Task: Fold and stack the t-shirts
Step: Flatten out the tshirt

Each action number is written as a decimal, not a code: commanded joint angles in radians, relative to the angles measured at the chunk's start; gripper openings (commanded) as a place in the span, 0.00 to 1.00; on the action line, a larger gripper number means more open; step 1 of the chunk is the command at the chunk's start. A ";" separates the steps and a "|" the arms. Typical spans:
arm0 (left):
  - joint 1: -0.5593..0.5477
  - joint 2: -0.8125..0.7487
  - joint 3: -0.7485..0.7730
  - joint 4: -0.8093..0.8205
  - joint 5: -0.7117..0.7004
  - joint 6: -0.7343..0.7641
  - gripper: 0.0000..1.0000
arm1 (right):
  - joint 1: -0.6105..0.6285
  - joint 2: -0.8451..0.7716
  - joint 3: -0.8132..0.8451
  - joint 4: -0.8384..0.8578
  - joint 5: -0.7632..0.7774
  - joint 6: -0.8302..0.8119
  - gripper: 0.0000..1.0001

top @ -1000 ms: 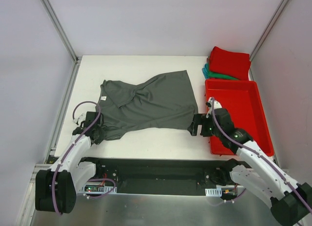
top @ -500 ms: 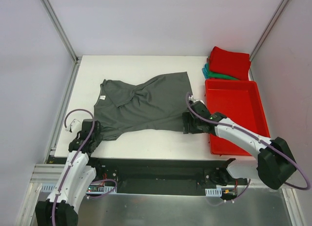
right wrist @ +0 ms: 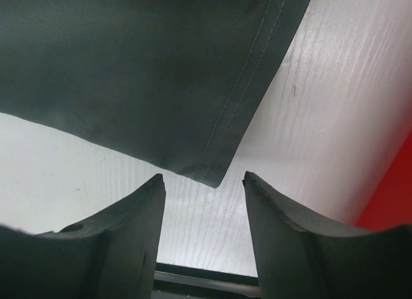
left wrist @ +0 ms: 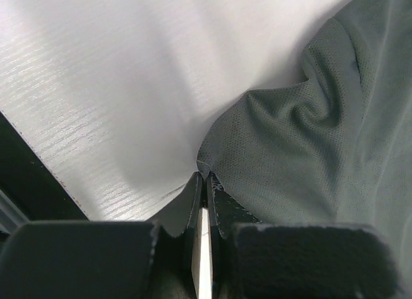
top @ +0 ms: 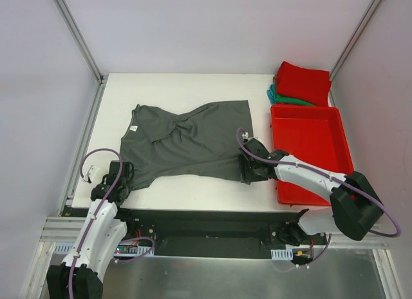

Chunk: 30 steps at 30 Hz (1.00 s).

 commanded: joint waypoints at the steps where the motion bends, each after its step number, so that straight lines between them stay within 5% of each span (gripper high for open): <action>1: 0.015 0.010 0.009 -0.031 -0.030 -0.019 0.00 | 0.014 0.039 0.023 -0.004 0.016 0.019 0.53; 17: 0.014 0.024 0.011 -0.023 -0.027 -0.015 0.00 | 0.031 0.148 0.014 0.058 0.019 -0.006 0.46; 25: 0.014 0.024 0.024 -0.028 -0.030 0.011 0.00 | 0.029 0.093 -0.006 0.032 0.090 -0.020 0.01; 30: 0.014 -0.008 0.187 -0.098 0.011 0.074 0.00 | 0.028 -0.052 0.093 -0.067 0.111 -0.101 0.01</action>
